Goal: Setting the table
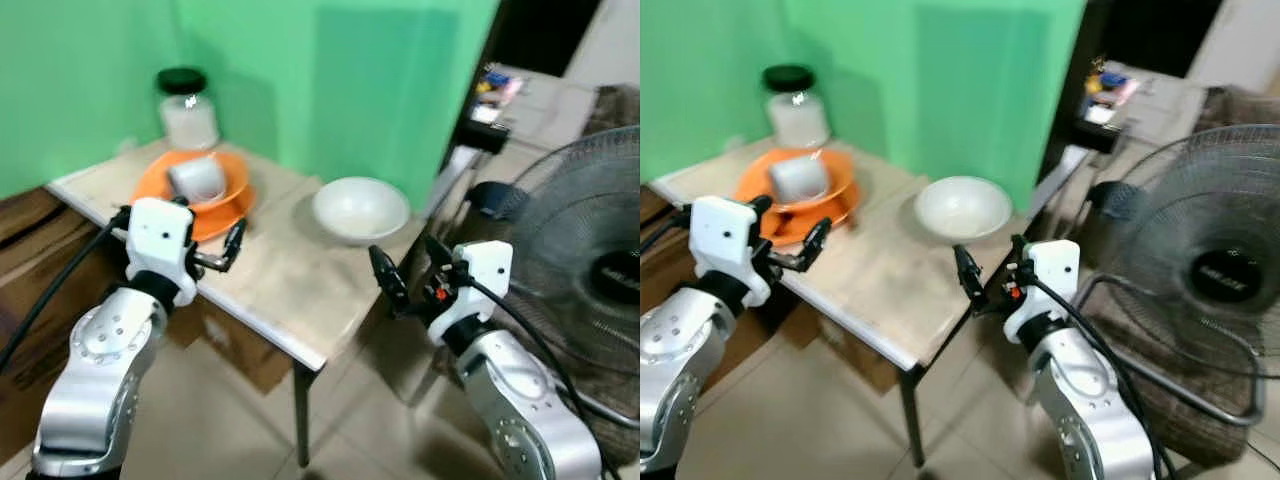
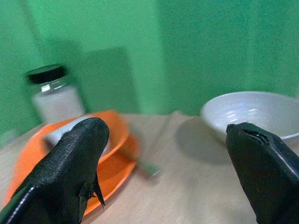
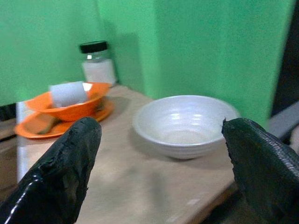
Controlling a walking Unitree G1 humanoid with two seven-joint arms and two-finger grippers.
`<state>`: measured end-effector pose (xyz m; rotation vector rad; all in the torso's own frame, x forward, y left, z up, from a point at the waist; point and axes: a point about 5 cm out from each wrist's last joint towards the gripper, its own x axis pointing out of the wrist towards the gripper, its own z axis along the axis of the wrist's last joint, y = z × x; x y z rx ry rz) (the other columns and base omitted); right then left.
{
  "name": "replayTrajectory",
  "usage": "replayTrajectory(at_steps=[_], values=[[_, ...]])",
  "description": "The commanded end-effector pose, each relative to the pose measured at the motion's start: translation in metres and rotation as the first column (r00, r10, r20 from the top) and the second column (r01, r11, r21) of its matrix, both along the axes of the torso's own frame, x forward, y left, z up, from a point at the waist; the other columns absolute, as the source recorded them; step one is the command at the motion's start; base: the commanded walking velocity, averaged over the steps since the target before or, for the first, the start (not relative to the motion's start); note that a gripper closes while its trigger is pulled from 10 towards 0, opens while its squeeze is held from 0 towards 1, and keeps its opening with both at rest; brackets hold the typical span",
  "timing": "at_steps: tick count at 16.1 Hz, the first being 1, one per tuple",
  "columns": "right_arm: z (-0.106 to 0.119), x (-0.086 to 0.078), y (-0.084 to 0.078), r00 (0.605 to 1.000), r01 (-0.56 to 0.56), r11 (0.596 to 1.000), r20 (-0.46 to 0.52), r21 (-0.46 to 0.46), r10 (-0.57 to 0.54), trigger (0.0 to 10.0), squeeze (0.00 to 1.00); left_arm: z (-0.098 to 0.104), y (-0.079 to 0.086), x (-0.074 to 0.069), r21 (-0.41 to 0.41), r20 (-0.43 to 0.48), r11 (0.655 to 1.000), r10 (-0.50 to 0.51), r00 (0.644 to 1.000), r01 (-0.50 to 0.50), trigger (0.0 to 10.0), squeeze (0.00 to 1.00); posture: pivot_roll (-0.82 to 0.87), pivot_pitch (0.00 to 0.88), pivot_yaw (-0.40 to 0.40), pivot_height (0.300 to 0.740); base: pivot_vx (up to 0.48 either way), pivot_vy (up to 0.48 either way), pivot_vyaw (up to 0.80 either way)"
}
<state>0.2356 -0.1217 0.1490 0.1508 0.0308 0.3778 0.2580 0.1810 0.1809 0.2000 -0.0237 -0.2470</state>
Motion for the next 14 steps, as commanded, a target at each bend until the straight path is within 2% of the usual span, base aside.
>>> replayTrajectory(at_steps=[1, 3, 4, 9, 11, 13, 14], values=[[0.000, 0.001, -0.004, 1.000, 0.008, 1.000, -0.001, -0.011, -0.008, 10.0, 0.00, 0.000, -0.006, 0.000, 0.001, 0.000, 1.000, -0.026, 1.000, 0.026, 10.0, 0.00, 0.08, 0.000, 0.004, 0.740, 0.334, 0.000, 0.80], [0.001, 0.001, -0.004, 1.000, 0.019, 1.000, 0.003, -0.018, -0.019, 10.0, 0.00, 0.000, -0.006, 0.000, 0.004, -0.001, 1.000, -0.027, 1.000, 0.027, 10.0, 0.00, 0.08, 0.000, 0.004, 0.740, 0.334, 0.000, 0.80], [0.001, 0.003, -0.006, 0.999, 0.043, 0.999, -0.007, 0.011, -0.043, 10.0, 0.00, 0.000, -0.006, 0.000, 0.006, -0.002, 1.000, -0.030, 1.000, 0.031, 10.0, 0.00, 0.08, 0.000, 0.004, 0.740, 0.330, 0.000, 0.00], [0.002, 0.006, -0.010, 0.996, 0.083, 0.996, -0.017, 0.028, -0.083, 10.0, 0.00, 0.000, -0.006, 0.001, 0.013, -0.005, 0.999, -0.045, 0.999, 0.045, 10.0, 0.00, 0.08, 0.000, 0.008, 0.740, 0.332, 0.000, 0.00], [0.000, 0.009, -0.012, 0.991, 0.122, 0.992, -0.060, 0.029, -0.121, 10.0, 0.00, -0.001, -0.007, 0.001, 0.015, -0.008, 0.998, -0.056, 0.998, 0.057, 10.0, 0.00, 0.08, 0.000, 0.009, 0.740, 0.328, 0.000, 0.00], [-0.004, 0.011, -0.014, 0.981, 0.138, 0.988, -0.145, 0.065, -0.127, 10.0, 0.00, -0.001, -0.010, 0.001, 0.021, -0.016, 0.995, -0.099, 0.995, 0.099, 10.0, 0.00, 0.08, 0.000, 0.008, 0.740, 0.309, 0.000, 0.00], [-0.001, 0.015, -0.017, 0.976, 0.156, 0.980, -0.175, 0.126, -0.133, 10.0, 0.00, -0.001, -0.012, 0.000, 0.029, -0.024, 0.989, -0.144, 0.989, 0.144, 10.0, 0.00, 0.08, 0.000, 0.009, 0.740, 0.000, 0.000, 0.00]])
